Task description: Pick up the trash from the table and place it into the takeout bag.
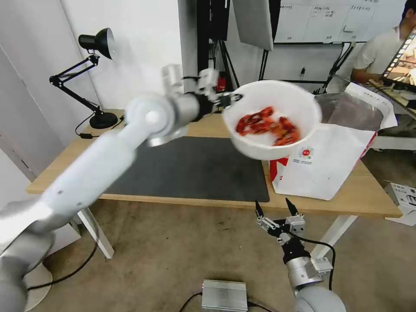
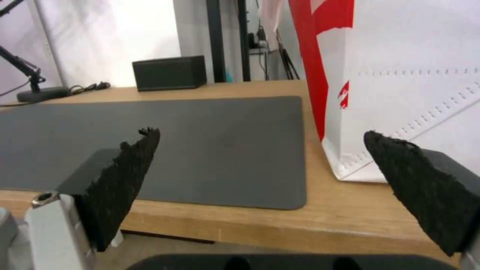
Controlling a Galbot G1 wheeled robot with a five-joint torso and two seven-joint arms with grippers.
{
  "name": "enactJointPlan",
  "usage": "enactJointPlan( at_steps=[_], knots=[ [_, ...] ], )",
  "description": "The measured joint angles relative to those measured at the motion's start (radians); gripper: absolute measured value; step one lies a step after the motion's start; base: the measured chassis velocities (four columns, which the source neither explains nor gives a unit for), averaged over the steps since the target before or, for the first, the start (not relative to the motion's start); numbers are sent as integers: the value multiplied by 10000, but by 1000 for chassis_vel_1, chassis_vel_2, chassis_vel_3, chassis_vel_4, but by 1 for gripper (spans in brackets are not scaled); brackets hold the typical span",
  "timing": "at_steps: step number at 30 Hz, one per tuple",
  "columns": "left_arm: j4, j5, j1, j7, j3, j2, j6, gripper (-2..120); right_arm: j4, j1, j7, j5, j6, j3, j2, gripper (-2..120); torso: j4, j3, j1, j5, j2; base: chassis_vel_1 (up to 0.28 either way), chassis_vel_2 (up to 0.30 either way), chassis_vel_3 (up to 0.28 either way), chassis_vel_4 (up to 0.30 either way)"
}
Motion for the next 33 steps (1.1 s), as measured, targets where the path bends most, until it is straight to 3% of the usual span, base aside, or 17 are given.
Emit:
enactJointPlan(
  at_steps=[12,18,27,33],
  knots=[
    [1515,63,-1294,106,447,-1908,-54,0,0,0,0,0,0,0,0,100,1,-1,0,-1,0,0,0,0,0],
    [2145,310,-1446,266,487,-2580,-85,0,0,0,0,0,0,-1,0,100,2,-1,0,-3,0,0,0,0,0],
    [3662,851,-1859,318,206,-4128,-201,0,0,0,-1,0,0,0,0,100,1,-2,-1,-1,0,0,0,0,0],
    [4546,1292,-1939,390,233,-4654,-390,0,0,0,0,0,0,0,0,100,-1,-2,0,0,0,0,0,0,0]
  ],
)
